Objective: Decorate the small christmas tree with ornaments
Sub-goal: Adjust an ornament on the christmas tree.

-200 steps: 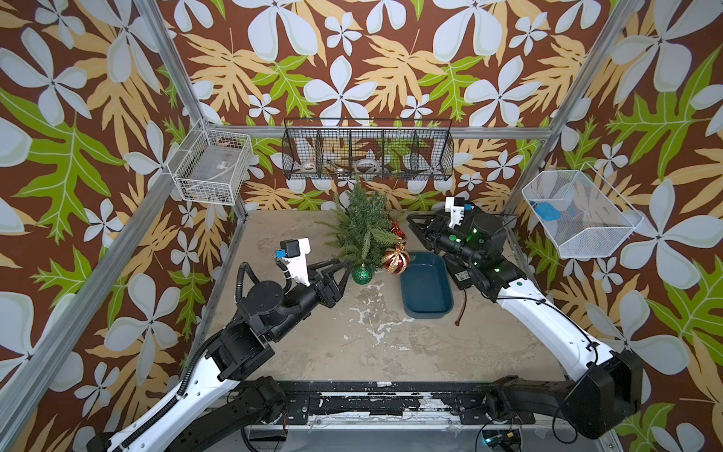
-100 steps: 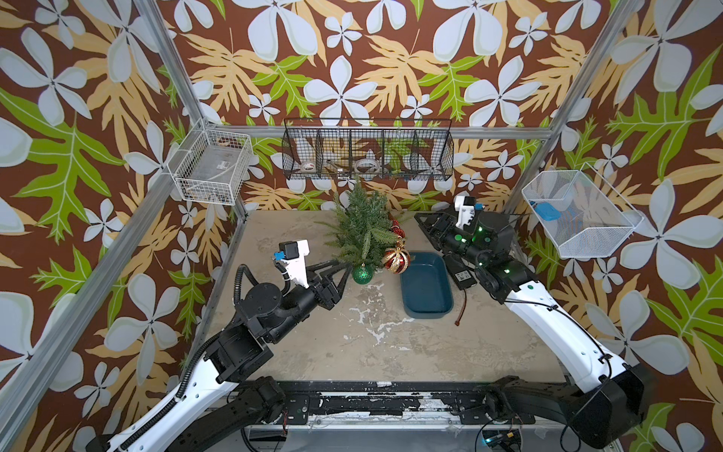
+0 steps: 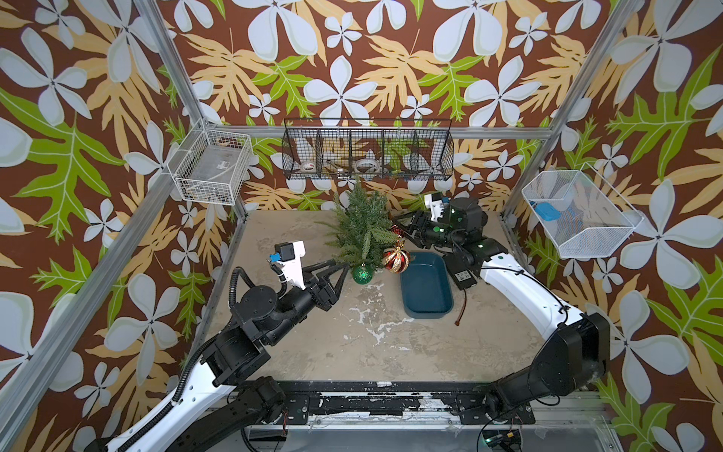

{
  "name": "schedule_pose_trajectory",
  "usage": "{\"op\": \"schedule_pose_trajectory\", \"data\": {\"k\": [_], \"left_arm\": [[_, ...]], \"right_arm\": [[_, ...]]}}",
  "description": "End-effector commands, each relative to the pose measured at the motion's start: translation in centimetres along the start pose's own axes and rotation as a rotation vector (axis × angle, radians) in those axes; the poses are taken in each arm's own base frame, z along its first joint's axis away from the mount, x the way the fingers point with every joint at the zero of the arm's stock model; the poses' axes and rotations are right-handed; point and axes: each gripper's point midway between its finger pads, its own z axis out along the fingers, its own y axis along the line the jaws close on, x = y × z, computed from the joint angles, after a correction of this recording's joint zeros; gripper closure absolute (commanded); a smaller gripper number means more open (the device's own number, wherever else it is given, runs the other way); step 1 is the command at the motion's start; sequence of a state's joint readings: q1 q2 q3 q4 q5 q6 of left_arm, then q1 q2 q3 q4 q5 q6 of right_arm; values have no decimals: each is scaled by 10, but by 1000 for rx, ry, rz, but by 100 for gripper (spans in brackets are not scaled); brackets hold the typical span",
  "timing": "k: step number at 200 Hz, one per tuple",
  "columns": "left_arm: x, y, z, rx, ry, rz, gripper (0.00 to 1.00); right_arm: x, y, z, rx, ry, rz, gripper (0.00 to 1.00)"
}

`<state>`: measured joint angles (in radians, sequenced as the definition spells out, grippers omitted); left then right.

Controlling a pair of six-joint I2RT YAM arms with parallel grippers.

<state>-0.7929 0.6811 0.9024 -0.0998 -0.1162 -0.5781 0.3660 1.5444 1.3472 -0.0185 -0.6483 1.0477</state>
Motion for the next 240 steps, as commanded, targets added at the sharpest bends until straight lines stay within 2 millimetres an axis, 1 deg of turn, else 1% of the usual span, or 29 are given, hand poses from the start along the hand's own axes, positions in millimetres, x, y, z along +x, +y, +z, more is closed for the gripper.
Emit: {"op": "schedule_pose_trajectory", "data": {"k": [1,30,49,60,112,143,163,166,173,199,225,240], "left_arm": [[-1,3,0,-17,-6,17,47],[0,5,1,-22,-4,19,47],[0,5,-1,-24,-10,20,47],[0,6,-1,-28,-11,20,47],[0,5,-1,-23,-11,21,47],[1,6,-2,-21,-10,17,47],[0,6,-4,-19,-13,16,47],[1,6,-3,-21,-11,15,47],[1,6,-4,-19,-11,16,47],[1,5,-5,-16,-13,15,47],[0,5,-5,-14,-17,14,47],[1,5,-4,-11,-14,12,47]], "right_arm": [[6,17,7,-79,53,-2,38],[9,19,14,-110,75,28,43],[12,22,14,-143,89,48,52],[11,25,12,-154,82,49,55],[1,47,-10,-189,-15,5,62],[-4,50,-27,-187,-88,20,63],[-4,42,-43,-169,-153,50,63],[-7,40,-46,-162,-181,56,63],[-7,36,-52,-153,-207,69,62],[-3,21,-67,-117,-272,128,62],[7,2,-73,-87,-286,199,61],[11,-5,-75,-79,-294,221,59]]}}
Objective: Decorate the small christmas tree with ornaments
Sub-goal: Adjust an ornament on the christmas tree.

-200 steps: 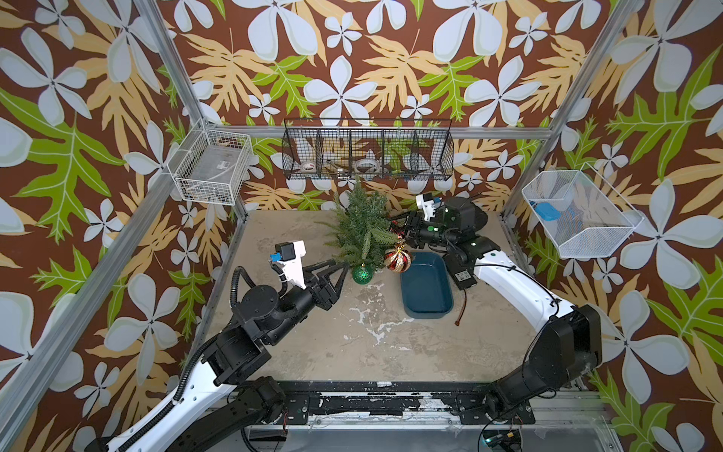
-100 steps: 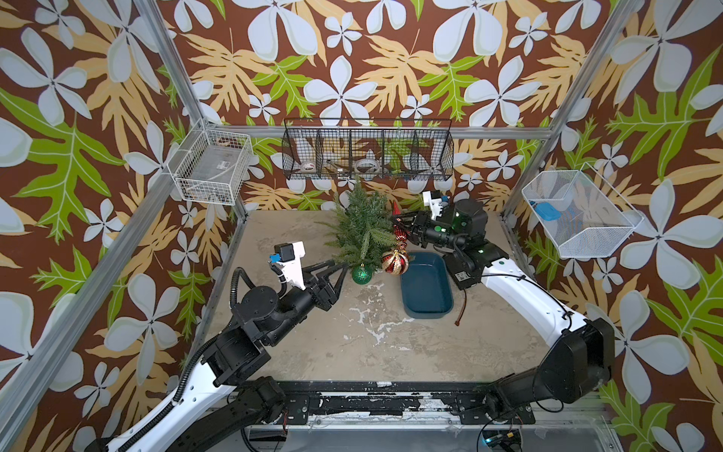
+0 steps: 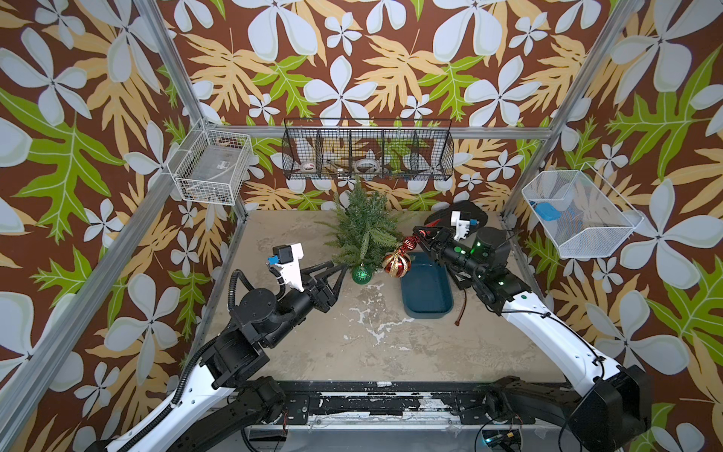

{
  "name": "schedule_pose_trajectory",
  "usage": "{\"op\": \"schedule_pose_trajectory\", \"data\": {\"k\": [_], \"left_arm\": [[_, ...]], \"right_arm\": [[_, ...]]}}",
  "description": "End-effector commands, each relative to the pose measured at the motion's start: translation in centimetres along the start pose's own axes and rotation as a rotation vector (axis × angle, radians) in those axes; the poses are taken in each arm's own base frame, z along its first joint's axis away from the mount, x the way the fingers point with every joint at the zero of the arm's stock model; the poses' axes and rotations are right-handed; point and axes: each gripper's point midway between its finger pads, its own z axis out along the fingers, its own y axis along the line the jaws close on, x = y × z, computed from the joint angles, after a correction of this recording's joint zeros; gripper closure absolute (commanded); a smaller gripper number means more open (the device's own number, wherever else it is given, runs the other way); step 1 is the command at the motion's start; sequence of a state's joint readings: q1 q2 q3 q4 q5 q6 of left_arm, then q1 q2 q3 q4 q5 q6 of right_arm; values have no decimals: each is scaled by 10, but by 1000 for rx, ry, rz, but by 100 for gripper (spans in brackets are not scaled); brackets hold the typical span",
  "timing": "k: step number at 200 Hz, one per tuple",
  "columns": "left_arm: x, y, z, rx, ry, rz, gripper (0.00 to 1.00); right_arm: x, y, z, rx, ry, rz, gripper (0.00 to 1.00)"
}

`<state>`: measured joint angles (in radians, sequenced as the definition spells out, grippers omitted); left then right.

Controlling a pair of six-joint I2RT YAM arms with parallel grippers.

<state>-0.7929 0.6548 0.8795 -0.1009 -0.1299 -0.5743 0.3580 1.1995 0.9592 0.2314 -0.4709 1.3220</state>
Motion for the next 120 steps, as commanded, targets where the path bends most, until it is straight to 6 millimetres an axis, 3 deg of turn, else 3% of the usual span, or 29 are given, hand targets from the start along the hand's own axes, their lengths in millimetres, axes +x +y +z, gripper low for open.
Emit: {"op": "schedule_pose_trajectory", "data": {"k": [1,45,60,101,120], "left_arm": [[0,1,1,-2,-3,7,47],[-1,-1,1,4,-4,3,47],[-2,-1,0,4,-6,6,47],[0,1,1,-3,-3,5,47],[0,1,2,-4,-2,4,47]], "right_arm": [[-5,-6,-4,5,-51,49,59],[-1,-20,-2,28,-26,101,46],[-2,-20,-2,28,-28,97,45],[-4,-21,-10,20,-36,103,29],[-5,-18,-15,23,-36,89,28]]}}
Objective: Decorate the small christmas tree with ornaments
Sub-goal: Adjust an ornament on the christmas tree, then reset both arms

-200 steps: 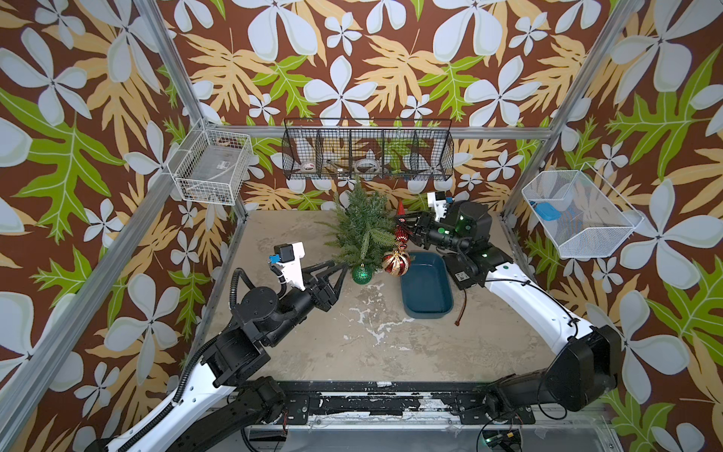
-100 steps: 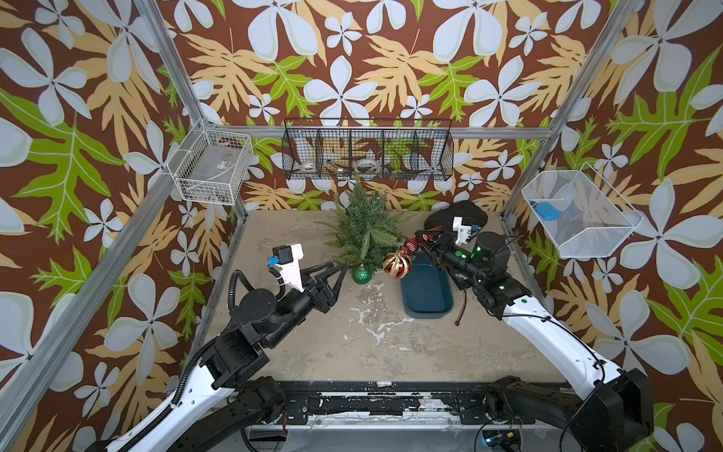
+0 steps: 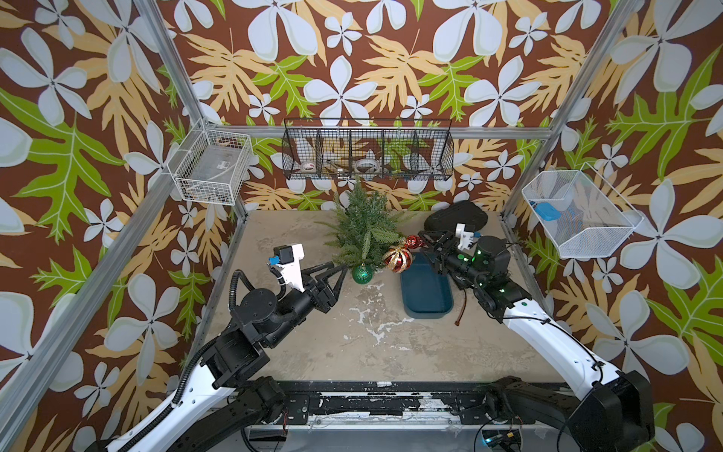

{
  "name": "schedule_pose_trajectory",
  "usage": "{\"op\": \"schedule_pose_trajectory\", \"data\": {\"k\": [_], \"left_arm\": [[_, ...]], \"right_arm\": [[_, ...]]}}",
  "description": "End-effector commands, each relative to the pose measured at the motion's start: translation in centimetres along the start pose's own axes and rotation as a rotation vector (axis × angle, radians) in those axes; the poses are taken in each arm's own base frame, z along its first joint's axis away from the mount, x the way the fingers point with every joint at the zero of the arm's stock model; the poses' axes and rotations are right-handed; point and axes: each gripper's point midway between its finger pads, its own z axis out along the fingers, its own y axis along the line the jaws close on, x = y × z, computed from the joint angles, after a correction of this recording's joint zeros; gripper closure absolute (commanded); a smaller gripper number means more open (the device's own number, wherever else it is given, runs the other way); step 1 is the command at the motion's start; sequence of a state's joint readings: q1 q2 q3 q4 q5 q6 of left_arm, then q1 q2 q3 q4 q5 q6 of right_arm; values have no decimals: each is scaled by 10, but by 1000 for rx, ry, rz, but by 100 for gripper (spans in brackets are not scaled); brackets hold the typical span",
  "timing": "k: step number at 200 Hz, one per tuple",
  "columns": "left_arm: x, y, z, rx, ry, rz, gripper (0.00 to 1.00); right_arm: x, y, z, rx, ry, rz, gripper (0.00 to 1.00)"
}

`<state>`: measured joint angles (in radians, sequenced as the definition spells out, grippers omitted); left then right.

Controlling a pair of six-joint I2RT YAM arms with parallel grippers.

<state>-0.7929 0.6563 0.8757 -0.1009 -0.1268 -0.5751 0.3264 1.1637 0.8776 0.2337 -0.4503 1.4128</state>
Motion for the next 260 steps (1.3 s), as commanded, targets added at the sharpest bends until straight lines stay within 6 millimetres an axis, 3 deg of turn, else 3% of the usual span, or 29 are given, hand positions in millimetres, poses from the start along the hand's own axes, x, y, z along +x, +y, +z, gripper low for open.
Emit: {"op": "schedule_pose_trajectory", "data": {"k": [1,68,100,131,139,141,144,148,166,185,213,233,243,260], "left_arm": [[-2,0,1,-3,-9,4,47],[0,4,0,-20,-4,4,47],[1,16,-5,-81,-3,9,45],[5,41,-14,-198,-10,31,27],[8,48,-16,-233,-9,36,22],[8,50,-17,-242,-9,38,20],[9,53,-17,-255,-8,43,10],[10,57,-18,-273,-7,45,1],[14,72,-21,-345,-8,59,0],[22,99,-21,-479,-14,104,0],[35,143,-11,-648,11,188,0],[41,197,2,-704,61,101,0],[34,228,-3,-768,23,67,0],[20,261,-16,-901,-97,242,0]], "right_arm": [[0,11,-6,-30,4,-25,28],[-5,21,-43,-2,-49,-146,28],[-9,14,-70,111,-111,-390,28],[-32,-9,-107,318,-270,-637,24],[-40,-14,-118,368,-332,-682,18],[-42,-15,-121,378,-346,-695,7],[-45,-17,-124,395,-363,-713,1],[-49,-20,-128,420,-388,-736,0],[-64,-33,-143,537,-473,-788,0],[-84,-57,-152,692,-557,-824,0],[-115,-107,-173,987,-739,-855,0],[-122,-136,-183,1107,-826,-935,0],[-124,-149,-185,1164,-841,-979,0],[-127,-172,-184,1260,-832,-1010,0]]}}
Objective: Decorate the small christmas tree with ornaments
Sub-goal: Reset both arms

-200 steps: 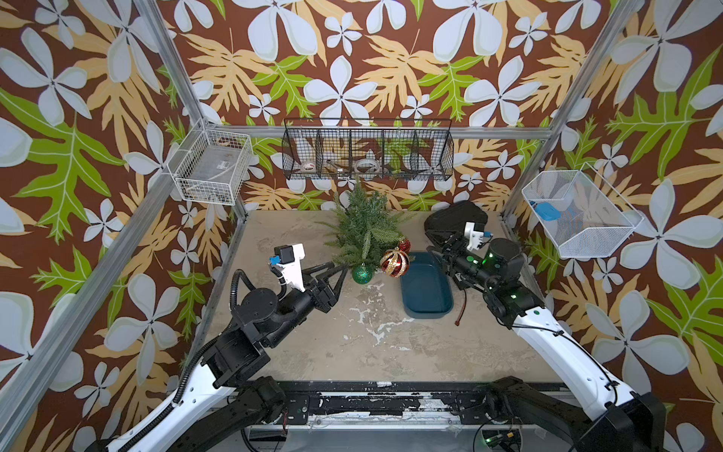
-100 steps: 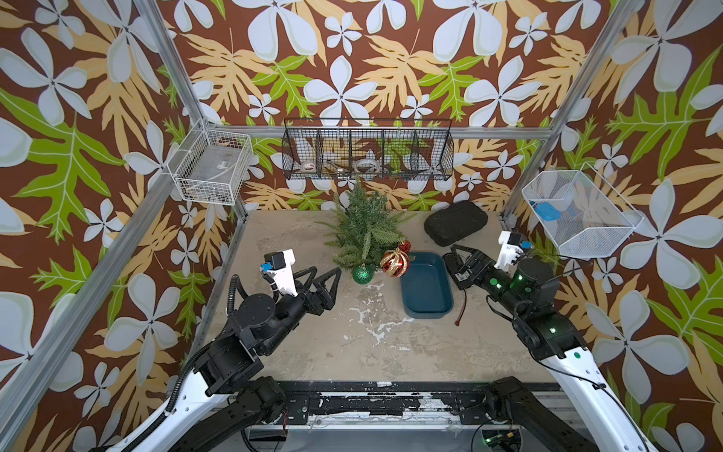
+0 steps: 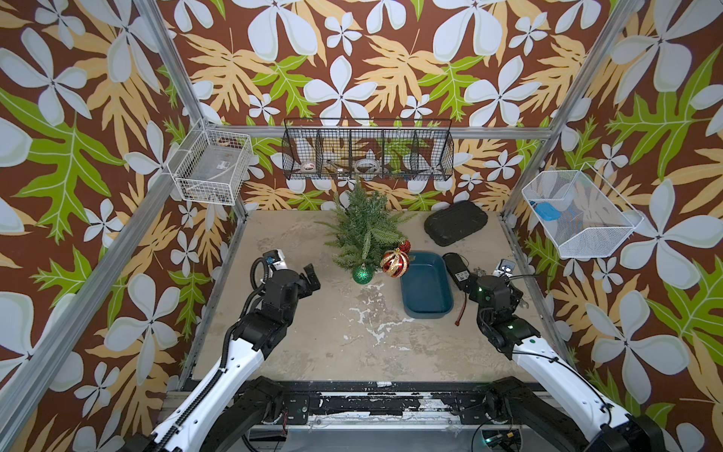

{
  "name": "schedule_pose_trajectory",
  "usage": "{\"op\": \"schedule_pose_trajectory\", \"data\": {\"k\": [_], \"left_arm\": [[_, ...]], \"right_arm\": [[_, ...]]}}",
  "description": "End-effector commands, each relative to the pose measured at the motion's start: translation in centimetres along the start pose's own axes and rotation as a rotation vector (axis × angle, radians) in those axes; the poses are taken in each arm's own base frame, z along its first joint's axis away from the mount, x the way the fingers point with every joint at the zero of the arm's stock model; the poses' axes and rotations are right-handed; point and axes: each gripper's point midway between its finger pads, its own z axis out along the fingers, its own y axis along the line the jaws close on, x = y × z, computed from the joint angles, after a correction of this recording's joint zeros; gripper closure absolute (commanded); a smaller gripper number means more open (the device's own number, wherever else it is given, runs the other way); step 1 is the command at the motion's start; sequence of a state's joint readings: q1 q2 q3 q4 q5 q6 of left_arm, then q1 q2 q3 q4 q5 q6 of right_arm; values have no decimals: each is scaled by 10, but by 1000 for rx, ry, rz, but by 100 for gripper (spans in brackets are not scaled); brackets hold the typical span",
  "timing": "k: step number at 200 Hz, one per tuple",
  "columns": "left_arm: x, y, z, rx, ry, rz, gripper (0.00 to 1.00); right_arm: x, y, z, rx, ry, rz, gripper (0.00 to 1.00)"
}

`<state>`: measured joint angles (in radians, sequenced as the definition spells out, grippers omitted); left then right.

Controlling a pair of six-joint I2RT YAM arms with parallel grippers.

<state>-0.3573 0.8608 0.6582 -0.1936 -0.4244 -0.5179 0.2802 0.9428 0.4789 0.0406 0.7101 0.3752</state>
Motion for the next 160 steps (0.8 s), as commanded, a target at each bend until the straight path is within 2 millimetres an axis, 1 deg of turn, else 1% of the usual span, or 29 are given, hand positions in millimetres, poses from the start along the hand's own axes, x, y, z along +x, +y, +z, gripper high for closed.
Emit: {"op": "schedule_pose_trajectory", "data": {"k": [1,13,25,37,49,61,72,82,89,102,112,119,124,128,135,142,147,152,160], "left_arm": [[-21,11,15,-30,-180,80,0],[-20,29,21,-113,-292,197,0],[-12,47,31,-198,-316,276,0],[-6,68,44,-265,-304,268,0],[0,78,54,-248,-297,230,0],[2,77,61,-211,-321,224,0],[7,75,68,-188,-330,239,0],[14,75,75,-178,-327,234,0],[18,72,77,-155,-336,230,0],[20,61,76,-82,-365,262,0],[24,67,78,-96,-367,251,0],[23,68,73,-83,-404,242,0],[28,70,72,-69,-392,237,0],[33,70,72,-60,-381,237,0],[30,66,70,-37,-417,255,0],[31,66,72,-41,-403,262,0],[35,67,75,-41,-369,255,0],[34,67,78,-34,-361,252,0],[31,66,77,-23,-386,253,0]], "right_arm": [[-17,-20,9,185,-136,-30,0],[-5,-13,20,183,-123,-56,0],[6,-7,29,178,-121,-77,0],[16,-1,35,151,-137,-97,0],[21,4,38,117,-160,-108,0],[23,8,39,88,-182,-124,0],[18,13,39,30,-212,-117,0],[16,13,42,-15,-226,-103,0],[14,10,46,-33,-226,-78,0],[13,-1,53,-67,-230,-4,0],[17,-11,57,-80,-236,62,0],[19,-13,60,-92,-236,80,0],[20,-9,62,-102,-218,60,0],[18,-1,63,-138,-217,42,0],[18,11,59,-206,-244,5,0],[26,24,58,-279,-234,-41,0],[25,27,56,-296,-270,-45,0],[23,28,54,-293,-297,-49,0],[26,29,57,-288,-268,-64,0]]}}
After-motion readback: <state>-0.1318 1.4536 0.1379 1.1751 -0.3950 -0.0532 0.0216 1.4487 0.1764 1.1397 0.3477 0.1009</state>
